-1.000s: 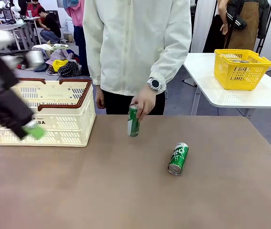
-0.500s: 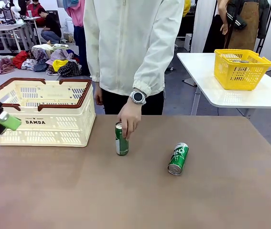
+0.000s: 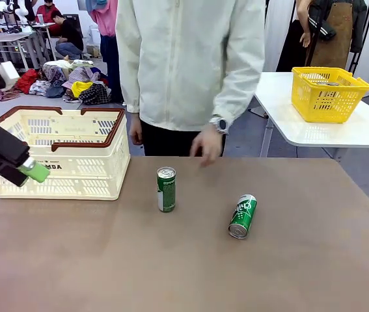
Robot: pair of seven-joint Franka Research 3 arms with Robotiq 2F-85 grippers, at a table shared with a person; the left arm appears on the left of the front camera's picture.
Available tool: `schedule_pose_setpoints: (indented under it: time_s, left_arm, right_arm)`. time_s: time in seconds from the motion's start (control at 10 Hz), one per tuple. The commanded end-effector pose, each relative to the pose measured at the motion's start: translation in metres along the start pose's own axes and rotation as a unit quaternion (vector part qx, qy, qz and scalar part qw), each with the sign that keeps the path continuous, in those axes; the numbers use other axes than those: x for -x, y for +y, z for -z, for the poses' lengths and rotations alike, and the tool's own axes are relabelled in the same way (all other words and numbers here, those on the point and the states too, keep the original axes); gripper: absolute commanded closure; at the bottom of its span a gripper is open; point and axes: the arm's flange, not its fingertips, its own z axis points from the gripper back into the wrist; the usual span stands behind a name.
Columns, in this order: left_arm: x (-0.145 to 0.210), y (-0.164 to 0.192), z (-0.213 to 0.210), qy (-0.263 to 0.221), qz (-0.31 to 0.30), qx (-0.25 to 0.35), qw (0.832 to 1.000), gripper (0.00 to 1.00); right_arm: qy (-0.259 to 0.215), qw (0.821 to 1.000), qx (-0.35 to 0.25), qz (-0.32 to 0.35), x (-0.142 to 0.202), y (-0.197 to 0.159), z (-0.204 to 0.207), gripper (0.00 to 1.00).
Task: Place the drinks into the Shopping basket.
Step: Pick up one drink and place it into the Shopping basket.
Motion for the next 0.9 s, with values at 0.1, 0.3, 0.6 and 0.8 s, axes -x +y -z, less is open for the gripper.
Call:
schedule_pose_setpoints:
  time_s: [0.1,0.3,0.6,0.8]
  left_arm:
    - [-0.016,-0.001,0.021,0.009,-0.032,0.020,0.999,0.00]
    - [-0.080,-0.044,0.042,0.004,-0.135,0.000,0.991,0.00]
    - [-0.214,-0.135,0.120,0.100,-0.119,-0.079,0.985,0.00]
    - [-0.299,-0.189,0.194,0.160,-0.076,-0.118,0.977,0.00]
  right_arm:
    - [-0.001,1.000,-0.004,-0.009,0.000,0.000,-0.002,0.00]
    - [-0.001,1.000,-0.004,-0.009,0.000,0.000,-0.002,0.00]
    - [-0.001,1.000,-0.004,-0.009,0.000,0.000,-0.002,0.00]
    - [-0.001,1.000,-0.004,-0.009,0.000,0.000,-0.002,0.00]
